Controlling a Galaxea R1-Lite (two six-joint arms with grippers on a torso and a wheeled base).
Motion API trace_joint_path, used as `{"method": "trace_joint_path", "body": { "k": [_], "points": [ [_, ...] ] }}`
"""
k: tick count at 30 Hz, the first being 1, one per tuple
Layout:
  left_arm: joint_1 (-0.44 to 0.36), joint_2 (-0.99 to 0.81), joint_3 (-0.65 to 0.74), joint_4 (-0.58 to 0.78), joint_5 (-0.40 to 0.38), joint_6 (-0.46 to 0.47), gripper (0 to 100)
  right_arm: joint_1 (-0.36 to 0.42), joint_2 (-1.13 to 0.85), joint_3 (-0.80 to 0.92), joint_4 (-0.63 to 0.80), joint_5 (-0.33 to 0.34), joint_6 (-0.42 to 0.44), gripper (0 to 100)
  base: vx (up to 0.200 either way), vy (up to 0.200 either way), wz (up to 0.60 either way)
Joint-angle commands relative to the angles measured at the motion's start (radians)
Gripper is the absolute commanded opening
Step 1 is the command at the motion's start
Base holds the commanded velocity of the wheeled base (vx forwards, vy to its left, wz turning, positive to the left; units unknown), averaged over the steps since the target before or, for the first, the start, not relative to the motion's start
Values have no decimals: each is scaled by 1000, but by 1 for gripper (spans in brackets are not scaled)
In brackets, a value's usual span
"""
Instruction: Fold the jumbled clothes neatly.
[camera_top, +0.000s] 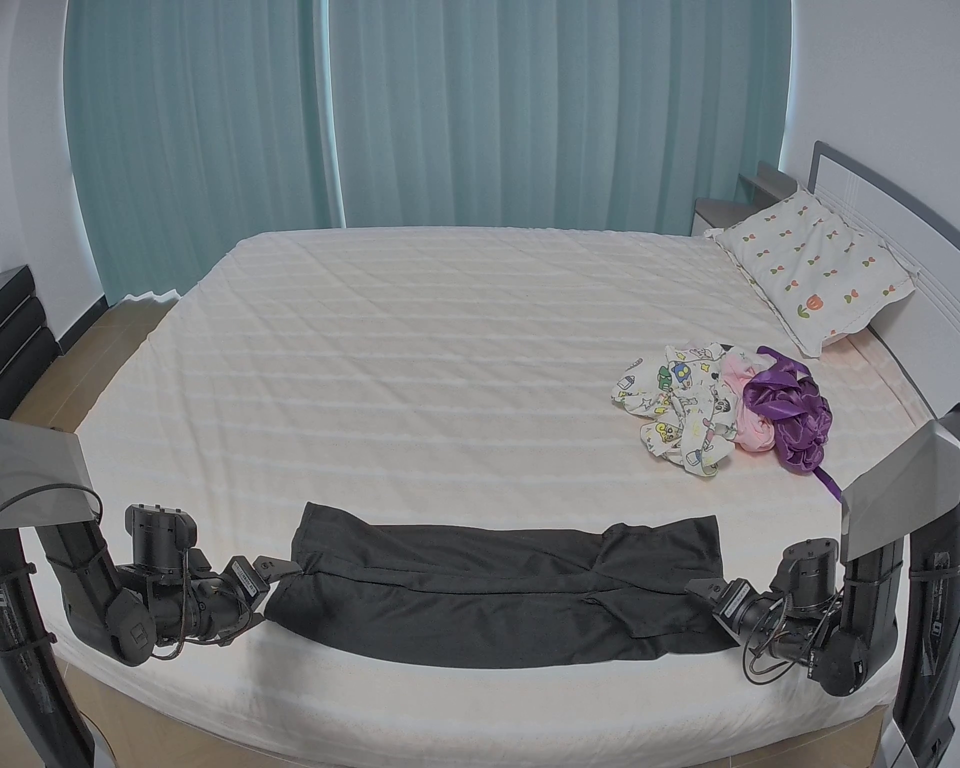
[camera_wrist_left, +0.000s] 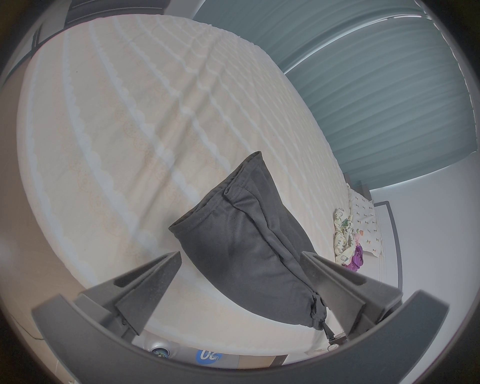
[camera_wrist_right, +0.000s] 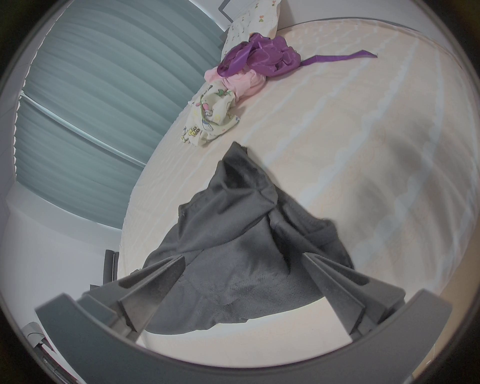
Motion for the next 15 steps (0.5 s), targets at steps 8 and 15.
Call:
{"method": "trace_joint_path", "body": {
  "k": [8,15],
  "points": [
    [0,15,-2,0,0,3,100,58,92,-61,-9,-39,21,100,0,0,0],
    [0,15,-2,0,0,3,100,73,99,-73,-9,-46,21,100,0,0,0]
  ]
}}
